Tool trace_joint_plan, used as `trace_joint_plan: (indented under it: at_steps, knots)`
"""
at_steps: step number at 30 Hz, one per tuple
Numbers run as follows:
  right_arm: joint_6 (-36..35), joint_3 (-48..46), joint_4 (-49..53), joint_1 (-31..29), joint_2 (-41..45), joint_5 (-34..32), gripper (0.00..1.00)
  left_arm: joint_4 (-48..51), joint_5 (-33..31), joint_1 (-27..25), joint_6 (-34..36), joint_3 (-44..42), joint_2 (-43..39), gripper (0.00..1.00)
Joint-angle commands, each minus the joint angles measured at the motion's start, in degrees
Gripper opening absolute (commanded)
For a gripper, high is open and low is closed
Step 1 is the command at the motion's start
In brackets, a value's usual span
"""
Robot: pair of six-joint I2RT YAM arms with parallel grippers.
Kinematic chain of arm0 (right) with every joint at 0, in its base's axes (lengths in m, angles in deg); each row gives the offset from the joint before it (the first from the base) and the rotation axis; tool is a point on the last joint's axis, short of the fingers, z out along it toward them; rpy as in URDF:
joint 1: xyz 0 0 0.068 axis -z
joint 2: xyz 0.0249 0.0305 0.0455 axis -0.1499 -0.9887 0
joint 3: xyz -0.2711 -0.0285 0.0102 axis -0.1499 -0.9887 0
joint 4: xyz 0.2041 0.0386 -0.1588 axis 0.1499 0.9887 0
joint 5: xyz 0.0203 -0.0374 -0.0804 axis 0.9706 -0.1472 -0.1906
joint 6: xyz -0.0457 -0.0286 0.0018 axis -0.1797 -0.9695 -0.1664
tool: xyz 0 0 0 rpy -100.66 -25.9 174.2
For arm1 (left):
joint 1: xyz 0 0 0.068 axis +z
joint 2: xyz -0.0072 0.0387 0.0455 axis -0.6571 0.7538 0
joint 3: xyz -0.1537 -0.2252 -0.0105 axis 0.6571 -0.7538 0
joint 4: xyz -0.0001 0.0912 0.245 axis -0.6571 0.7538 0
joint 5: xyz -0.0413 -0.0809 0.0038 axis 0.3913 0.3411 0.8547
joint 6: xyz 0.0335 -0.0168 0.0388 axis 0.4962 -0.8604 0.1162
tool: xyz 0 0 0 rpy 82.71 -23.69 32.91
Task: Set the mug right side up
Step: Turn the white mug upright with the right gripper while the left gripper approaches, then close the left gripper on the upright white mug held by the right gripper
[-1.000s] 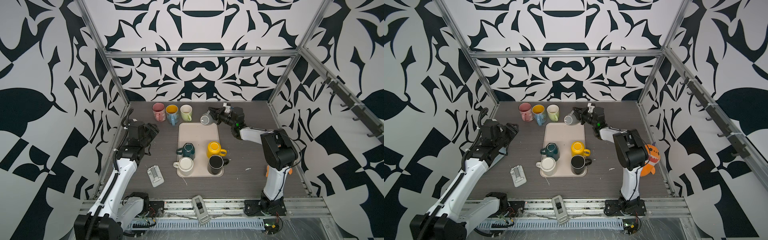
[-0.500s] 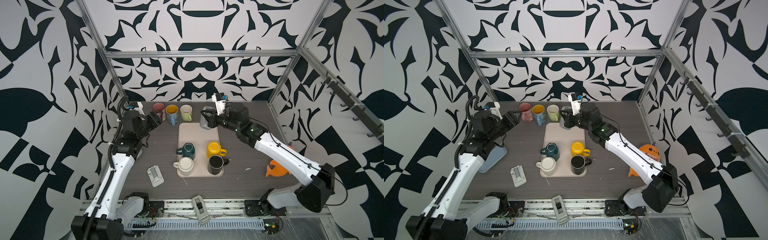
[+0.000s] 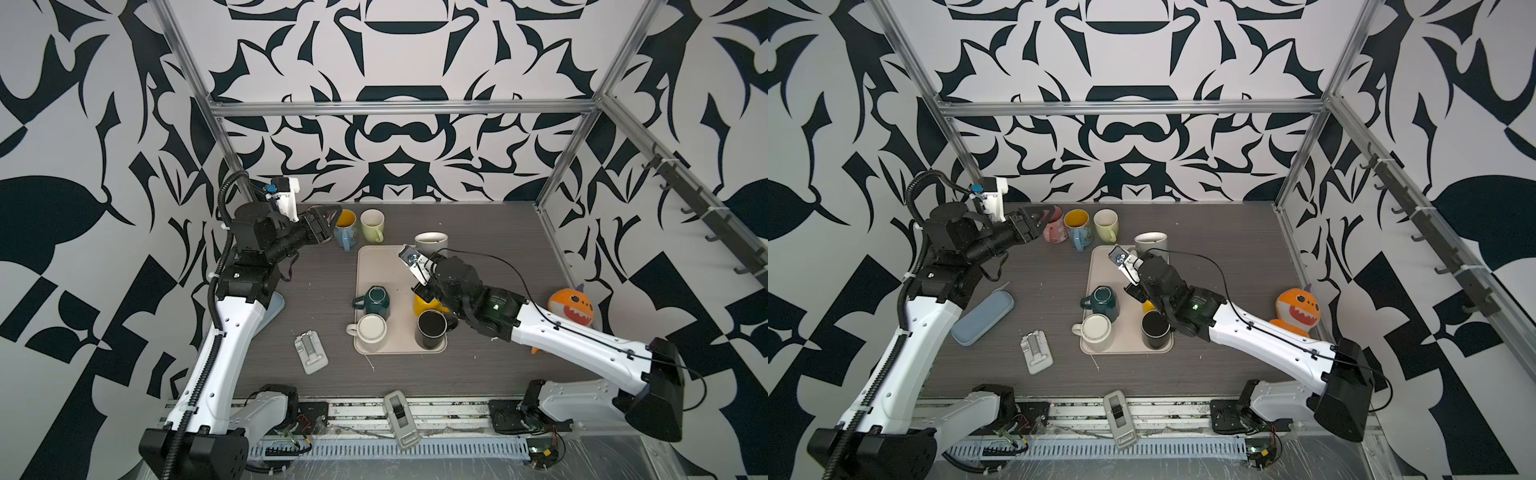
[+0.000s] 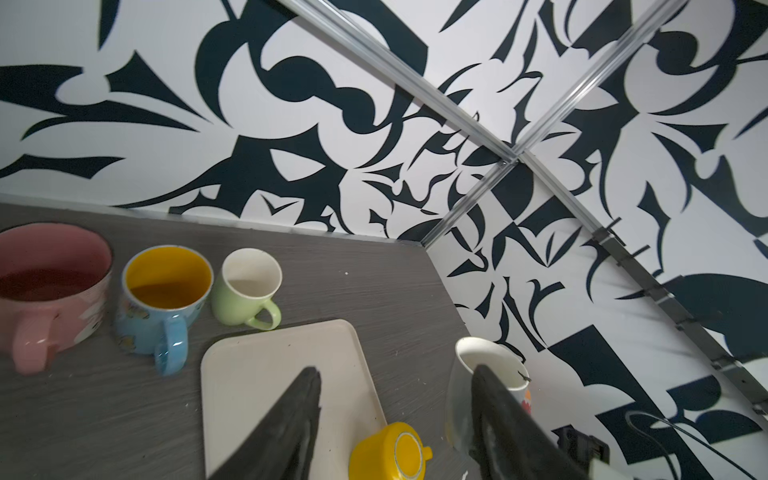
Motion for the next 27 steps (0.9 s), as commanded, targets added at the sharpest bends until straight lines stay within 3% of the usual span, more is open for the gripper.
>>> trace_joint_plan:
  at_steps: [1, 5, 9, 13, 27]
  knots:
    - [-15.0, -1.2, -17.0, -1.7, 3.1, -9.7, 0.0, -1.6, 9.1, -2.1, 4.3, 3.6, 1.2, 0.58]
    - [-23.3, -3.4, -24.9, -3.3, 2.4, -11.0, 0.0, 3.7, 13.3, -7.4, 11.7, 8.1, 3.4, 0.58]
    - [-31.3, -4.4, -32.1, -4.4, 0.6, -11.6, 0.0, 13.8, 11.3, -13.7, 22.7, 12.9, 5.4, 0.58]
    - [-39.0, -5.5, -39.0, -5.4, -1.8, -11.6, 0.0, 18.8, 8.7, -16.5, 28.0, 14.9, 6.8, 0.58]
    - [-42.6, -4.6, -42.1, -6.1, -4.0, -9.4, 0.0, 26.9, -7.9, -24.4, 37.9, 16.6, 9.4, 0.6]
